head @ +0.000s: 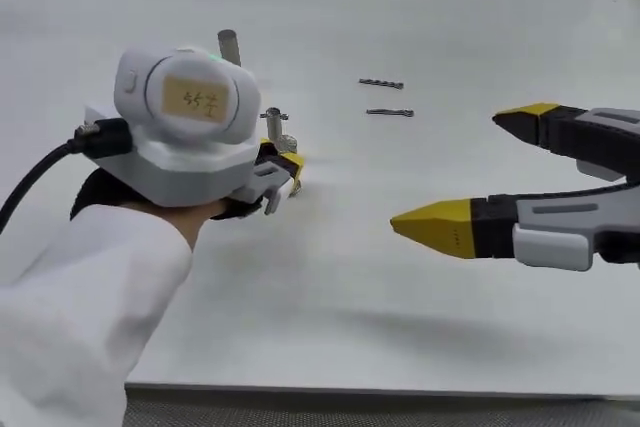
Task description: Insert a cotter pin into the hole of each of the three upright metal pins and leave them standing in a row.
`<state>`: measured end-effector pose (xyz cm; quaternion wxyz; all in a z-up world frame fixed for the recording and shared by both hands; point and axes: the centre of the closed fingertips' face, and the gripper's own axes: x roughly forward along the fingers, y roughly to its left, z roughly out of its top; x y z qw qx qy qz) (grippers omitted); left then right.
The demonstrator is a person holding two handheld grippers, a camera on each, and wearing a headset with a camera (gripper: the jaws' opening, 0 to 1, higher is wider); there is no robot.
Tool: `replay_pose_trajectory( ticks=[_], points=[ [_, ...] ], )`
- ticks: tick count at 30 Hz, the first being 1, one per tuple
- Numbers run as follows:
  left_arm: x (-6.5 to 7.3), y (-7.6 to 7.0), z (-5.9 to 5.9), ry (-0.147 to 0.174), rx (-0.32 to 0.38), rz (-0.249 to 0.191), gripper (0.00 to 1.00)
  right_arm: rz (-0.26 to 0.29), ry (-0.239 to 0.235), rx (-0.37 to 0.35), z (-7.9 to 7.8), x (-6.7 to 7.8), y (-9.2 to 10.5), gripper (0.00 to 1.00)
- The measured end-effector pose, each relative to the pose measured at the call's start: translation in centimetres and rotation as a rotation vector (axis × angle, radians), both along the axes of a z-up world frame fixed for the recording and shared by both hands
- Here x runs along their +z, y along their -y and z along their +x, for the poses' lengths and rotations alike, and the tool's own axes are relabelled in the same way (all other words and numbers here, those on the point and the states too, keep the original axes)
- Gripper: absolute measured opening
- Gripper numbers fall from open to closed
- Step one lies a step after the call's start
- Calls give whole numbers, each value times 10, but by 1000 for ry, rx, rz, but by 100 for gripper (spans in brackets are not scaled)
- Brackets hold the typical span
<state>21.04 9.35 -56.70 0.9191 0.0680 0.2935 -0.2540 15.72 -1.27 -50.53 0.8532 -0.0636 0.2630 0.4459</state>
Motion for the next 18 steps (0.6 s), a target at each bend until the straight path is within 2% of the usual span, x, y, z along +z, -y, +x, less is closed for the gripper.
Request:
replay_pose_trajectory(
  ticks=[7,10,13,14,15,16,17,18],
  points=[
    [0,-1,1,-8,1,-13,10,-2,-1,1,1,0,1,93],
    [0,0,1,6,-20,15,10,-4,-7,2,0,-1,0,93],
    [-1,0,1,2,-21,15,10,1,-5,3,0,0,-1,93],
    [-2,0,2,-1,-21,22,12,1,-5,3,0,0,-2,93],
    [-4,-2,2,-1,-32,52,15,2,-4,5,-1,1,-2,93],
    [-4,-5,4,15,-30,77,20,5,-5,7,0,0,-3,93],
    [-4,-4,3,10,-23,68,26,5,-5,6,0,0,-2,93],
    [-6,-5,2,-10,-21,55,30,4,-5,7,0,0,-2,93]
  ],
)
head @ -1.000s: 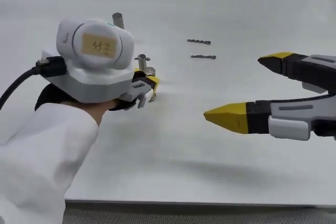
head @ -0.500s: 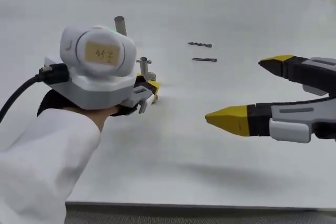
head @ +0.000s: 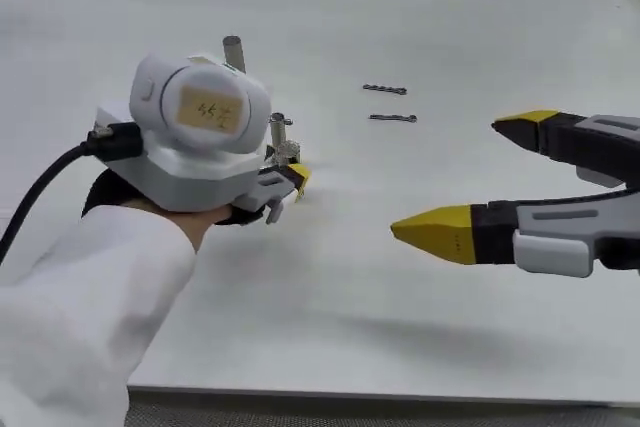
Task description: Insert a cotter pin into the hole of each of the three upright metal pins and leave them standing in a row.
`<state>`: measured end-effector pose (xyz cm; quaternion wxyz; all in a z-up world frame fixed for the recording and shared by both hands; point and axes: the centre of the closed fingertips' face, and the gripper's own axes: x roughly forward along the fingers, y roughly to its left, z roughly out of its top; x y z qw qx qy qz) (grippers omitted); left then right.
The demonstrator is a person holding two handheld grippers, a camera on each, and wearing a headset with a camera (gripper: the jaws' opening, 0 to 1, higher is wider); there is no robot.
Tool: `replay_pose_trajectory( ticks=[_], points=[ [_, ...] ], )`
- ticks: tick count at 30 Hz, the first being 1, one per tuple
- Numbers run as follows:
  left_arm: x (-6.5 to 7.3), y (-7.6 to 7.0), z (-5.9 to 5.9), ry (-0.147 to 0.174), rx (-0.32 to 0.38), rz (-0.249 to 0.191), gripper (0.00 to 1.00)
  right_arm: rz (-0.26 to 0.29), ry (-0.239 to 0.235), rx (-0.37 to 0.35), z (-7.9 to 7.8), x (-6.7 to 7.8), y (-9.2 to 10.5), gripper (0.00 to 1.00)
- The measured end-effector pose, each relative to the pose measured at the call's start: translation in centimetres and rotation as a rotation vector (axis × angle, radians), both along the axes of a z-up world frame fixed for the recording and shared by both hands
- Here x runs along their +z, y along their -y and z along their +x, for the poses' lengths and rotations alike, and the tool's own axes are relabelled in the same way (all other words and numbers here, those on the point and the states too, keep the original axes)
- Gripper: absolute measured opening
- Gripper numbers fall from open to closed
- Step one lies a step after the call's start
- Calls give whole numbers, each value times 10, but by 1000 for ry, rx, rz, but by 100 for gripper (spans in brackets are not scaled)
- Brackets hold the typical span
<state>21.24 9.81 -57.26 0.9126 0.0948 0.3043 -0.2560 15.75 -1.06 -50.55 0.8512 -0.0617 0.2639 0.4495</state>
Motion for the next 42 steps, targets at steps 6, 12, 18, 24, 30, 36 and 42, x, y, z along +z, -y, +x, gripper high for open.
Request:
replay_pose_trajectory(
  ticks=[6,12,18,24,30,36,42],
  points=[
    [4,1,-5,-7,-24,-49,34,-2,-3,-4,1,-3,3,92],
    [17,-3,-3,28,-24,-96,42,-7,-7,-10,2,-5,6,92],
    [23,-4,-9,29,-65,-106,73,-5,-4,-14,4,-3,7,92],
    [31,-5,-13,41,-102,-133,83,-11,-7,-14,5,-3,10,92],
    [39,-8,-16,42,-128,-180,95,-19,-8,-17,8,-4,14,92],
    [36,-19,-22,53,-190,-99,99,-34,-9,-23,10,-5,18,92],
    [38,-18,-37,39,-212,-124,99,-64,-9,-19,12,-7,22,92]
  ],
)
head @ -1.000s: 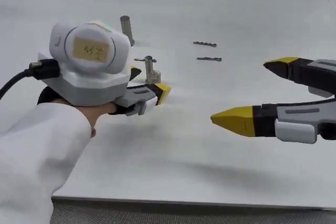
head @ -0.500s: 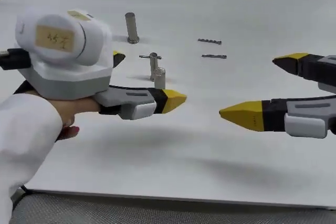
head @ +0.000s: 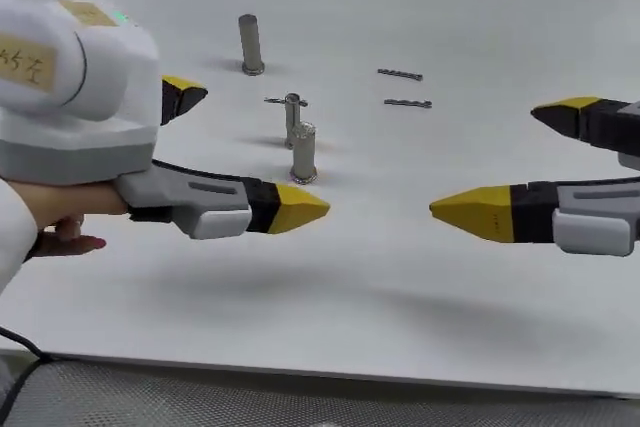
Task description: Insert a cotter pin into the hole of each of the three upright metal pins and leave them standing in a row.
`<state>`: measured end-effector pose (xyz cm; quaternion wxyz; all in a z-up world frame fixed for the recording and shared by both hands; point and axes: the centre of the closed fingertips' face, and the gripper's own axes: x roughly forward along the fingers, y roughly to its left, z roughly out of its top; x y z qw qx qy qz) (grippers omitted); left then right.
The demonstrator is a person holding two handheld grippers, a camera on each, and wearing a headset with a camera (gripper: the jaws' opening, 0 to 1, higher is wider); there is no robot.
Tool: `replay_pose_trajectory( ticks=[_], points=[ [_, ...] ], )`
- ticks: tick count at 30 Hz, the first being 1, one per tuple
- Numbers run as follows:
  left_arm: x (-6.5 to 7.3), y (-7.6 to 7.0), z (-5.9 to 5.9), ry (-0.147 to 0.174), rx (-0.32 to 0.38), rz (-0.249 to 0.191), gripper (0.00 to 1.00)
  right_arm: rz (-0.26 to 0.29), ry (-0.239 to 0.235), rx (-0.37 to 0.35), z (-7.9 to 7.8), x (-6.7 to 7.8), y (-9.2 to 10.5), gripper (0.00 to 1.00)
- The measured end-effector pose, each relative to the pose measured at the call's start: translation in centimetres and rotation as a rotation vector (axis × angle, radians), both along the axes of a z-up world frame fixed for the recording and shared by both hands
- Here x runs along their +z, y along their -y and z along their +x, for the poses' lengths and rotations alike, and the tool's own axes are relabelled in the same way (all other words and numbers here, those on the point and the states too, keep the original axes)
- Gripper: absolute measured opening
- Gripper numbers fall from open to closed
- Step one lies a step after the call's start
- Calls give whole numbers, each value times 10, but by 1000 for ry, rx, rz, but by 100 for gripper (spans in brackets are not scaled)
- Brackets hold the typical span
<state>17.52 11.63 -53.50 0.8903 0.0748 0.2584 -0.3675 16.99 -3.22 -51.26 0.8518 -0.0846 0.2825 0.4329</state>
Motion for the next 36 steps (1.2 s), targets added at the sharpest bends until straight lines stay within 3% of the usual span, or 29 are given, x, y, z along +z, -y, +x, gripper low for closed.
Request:
replay_pose_trajectory(
  ticks=[5,6,8,11,15,17,19,24,26,27,29,31,36],
  points=[
    [2,-2,-7,-14,-31,-16,99,-36,17,69,1,0,0,90],
    [4,-2,-8,-27,-24,-44,99,-44,15,86,2,-1,0,89],
    [8,0,-10,-36,-24,-90,99,-88,36,137,4,-3,1,84],
    [11,-1,-11,-32,-29,-89,99,-152,55,209,7,-4,1,80],
    [12,-4,-13,-33,-30,-98,99,-164,51,262,15,-6,-2,73],
    [14,-5,-15,-52,-10,-141,98,-165,55,273,22,-6,-4,73],
    [16,-8,-16,-50,5,-159,97,-173,66,295,26,-4,-7,74],
    [19,-12,-20,-48,10,-159,96,-218,82,341,39,-1,-14,69],
    [22,-12,-21,-42,14,-167,96,-225,106,356,47,4,-19,63],
    [19,-16,-13,-42,16,-170,96,-228,112,360,50,6,-20,59],
    [19,-17,-14,-50,21,-168,95,-223,115,362,57,8,-25,50],
    [18,-18,-15,-49,23,-165,95,-215,116,364,69,8,-28,50],
    [16,-22,-16,-61,28,-168,94,-233,103,396,78,5,-39,49]
  ],
)
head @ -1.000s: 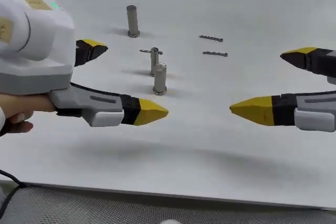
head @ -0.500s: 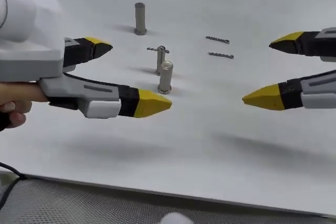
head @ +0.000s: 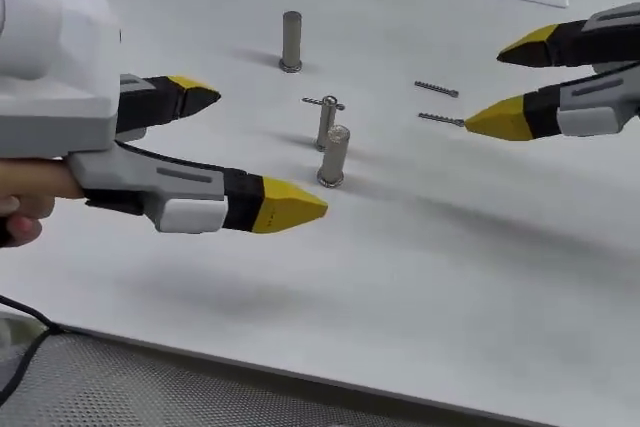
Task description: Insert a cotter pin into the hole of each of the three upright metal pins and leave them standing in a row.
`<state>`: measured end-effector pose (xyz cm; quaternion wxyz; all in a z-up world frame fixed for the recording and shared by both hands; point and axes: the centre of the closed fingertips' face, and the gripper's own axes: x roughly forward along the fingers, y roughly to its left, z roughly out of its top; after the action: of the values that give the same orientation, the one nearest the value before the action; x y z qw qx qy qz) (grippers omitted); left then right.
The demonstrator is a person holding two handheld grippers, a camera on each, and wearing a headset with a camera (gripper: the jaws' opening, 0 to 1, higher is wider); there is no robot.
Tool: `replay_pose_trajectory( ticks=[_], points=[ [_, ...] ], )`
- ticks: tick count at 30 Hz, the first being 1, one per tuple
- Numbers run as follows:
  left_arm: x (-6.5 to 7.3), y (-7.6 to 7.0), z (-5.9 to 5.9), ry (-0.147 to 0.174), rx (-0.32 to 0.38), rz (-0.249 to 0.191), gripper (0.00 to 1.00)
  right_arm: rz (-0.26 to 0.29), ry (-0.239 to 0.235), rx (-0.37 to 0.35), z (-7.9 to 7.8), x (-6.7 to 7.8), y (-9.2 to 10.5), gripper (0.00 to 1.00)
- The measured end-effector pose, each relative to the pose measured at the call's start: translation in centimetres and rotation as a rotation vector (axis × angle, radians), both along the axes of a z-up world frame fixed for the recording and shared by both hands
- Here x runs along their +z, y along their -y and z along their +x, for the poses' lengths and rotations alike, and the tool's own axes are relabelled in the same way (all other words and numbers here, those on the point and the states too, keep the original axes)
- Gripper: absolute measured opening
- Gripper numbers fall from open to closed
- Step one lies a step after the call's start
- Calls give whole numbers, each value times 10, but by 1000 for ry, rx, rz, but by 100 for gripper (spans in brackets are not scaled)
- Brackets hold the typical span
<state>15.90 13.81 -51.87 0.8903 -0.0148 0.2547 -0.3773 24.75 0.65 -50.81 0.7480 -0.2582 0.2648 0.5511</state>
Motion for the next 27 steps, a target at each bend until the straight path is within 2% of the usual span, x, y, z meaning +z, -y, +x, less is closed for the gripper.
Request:
replay_pose_trajectory(
  ticks=[2,5,7,9,11,16,25,27],
  points=[
    [1,-2,-2,2,4,-3,93,-20,-3,25,1,-4,-3,48],
    [3,-4,-2,-4,29,-21,94,-91,-2,68,6,-16,2,45],
    [6,-6,-2,5,38,-29,94,-134,29,83,10,-21,3,34],
    [8,-7,-3,6,46,-39,93,-152,18,81,13,-28,2,28],
    [9,-7,-3,7,47,-46,93,-170,13,93,22,-35,2,28],
    [11,-11,-4,12,54,-54,93,-225,4,121,25,-48,2,27],
    [12,-13,-8,12,53,-69,92,-330,-30,172,29,-71,6,15],
    [9,-12,-10,2,52,-72,91,-362,-30,175,32,-76,9,13]
  ],
)
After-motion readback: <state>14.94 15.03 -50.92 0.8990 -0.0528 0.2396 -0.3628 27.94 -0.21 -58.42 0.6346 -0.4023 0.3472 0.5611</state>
